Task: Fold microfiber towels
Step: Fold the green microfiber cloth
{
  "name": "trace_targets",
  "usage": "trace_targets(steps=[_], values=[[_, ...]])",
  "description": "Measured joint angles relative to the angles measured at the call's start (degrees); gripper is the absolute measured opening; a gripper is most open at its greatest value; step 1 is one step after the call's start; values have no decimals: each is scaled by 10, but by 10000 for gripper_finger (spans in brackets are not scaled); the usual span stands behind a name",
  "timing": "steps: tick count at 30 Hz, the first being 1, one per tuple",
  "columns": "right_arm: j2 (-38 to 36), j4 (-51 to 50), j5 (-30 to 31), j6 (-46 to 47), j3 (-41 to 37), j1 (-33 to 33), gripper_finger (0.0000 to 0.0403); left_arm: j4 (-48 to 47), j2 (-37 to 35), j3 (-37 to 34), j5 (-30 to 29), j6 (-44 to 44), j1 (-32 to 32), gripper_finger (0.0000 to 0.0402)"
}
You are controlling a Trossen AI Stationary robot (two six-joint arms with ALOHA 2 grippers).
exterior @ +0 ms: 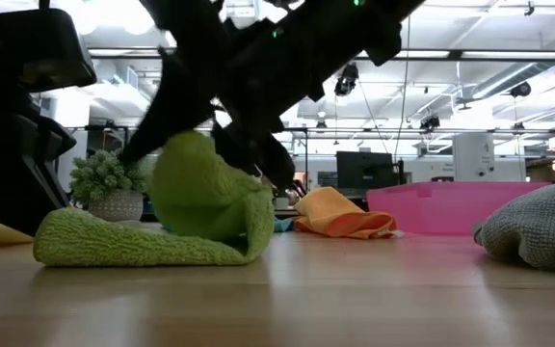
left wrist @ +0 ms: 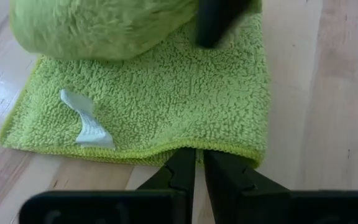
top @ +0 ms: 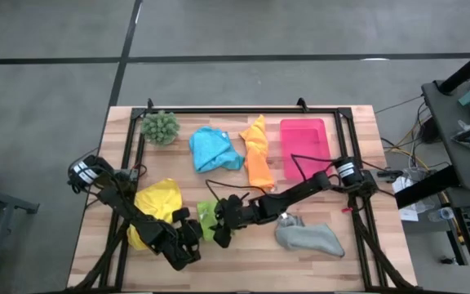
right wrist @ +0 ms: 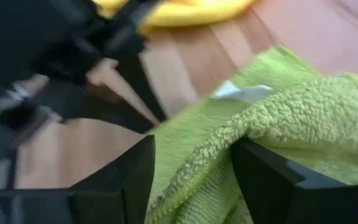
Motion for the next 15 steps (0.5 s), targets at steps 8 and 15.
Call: trace_targets(steps=[8, 15], values=[[-7, 0, 5, -56, 0, 1, 181, 0, -37, 5, 27, 17, 0, 19], [-11, -3, 2, -96, 0, 2, 167, 0, -60, 3, 32, 32, 0, 19]])
